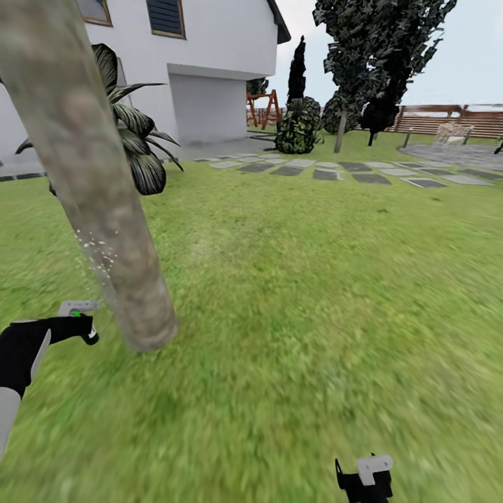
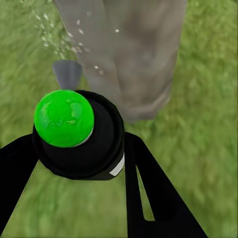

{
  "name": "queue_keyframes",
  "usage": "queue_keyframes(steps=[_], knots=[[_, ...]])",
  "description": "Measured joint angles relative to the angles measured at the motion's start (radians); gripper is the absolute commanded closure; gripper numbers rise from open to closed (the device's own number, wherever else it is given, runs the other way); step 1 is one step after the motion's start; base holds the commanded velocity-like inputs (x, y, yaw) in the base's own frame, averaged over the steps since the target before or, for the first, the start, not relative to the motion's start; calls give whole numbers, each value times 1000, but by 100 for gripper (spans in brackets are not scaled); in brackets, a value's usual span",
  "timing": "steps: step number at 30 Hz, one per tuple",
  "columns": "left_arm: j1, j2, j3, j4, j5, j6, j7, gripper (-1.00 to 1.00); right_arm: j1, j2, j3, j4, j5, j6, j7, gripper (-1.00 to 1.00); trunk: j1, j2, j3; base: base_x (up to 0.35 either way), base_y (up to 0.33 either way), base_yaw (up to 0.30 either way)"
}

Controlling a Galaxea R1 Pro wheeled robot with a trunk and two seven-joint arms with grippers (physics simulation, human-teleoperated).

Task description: In the garden, pick up the pesticide atomizer on the floor and spray pesticide onto both trees until each tree trunk is fully covered.

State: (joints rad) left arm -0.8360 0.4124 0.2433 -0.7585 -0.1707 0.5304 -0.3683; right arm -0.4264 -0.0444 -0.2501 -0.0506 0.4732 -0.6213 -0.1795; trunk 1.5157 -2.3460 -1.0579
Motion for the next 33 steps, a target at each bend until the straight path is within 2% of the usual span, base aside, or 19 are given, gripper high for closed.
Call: queue_keyframes(steps=[5, 9, 11, 19, 23, 33], knots=[[5, 1, 0, 6, -5, -2, 7, 100, 0, -1, 0, 0, 1, 0, 0, -100, 0, 0, 0, 101, 14, 1], [72, 2, 10, 9, -4, -7, 8, 100, 0, -2, 0, 0, 1, 0, 0, -100, 0, 0, 0, 3, -122, 0], [85, 1, 15, 9, -1, -8, 8, 100, 0, -2, 0, 0, 1, 0, 0, -100, 0, 0, 0, 0, -255, 0], [89, -13, 16, 18, 1, -11, 17, 100, 0, -2, 0, 0, 1, 0, 0, -100, 0, 0, 0, 27, -268, 0], [89, -38, 16, 62, 4, -97, 97, 100, 0, 0, 0, 0, 1, 0, 0, -100, 0, 0, 0, 147, -256, 26], [89, -41, 13, 57, 1, -100, 107, 100, 0, 1, 1, 1, 2, 0, 0, -100, 0, 0, 0, 47, -266, 253]])
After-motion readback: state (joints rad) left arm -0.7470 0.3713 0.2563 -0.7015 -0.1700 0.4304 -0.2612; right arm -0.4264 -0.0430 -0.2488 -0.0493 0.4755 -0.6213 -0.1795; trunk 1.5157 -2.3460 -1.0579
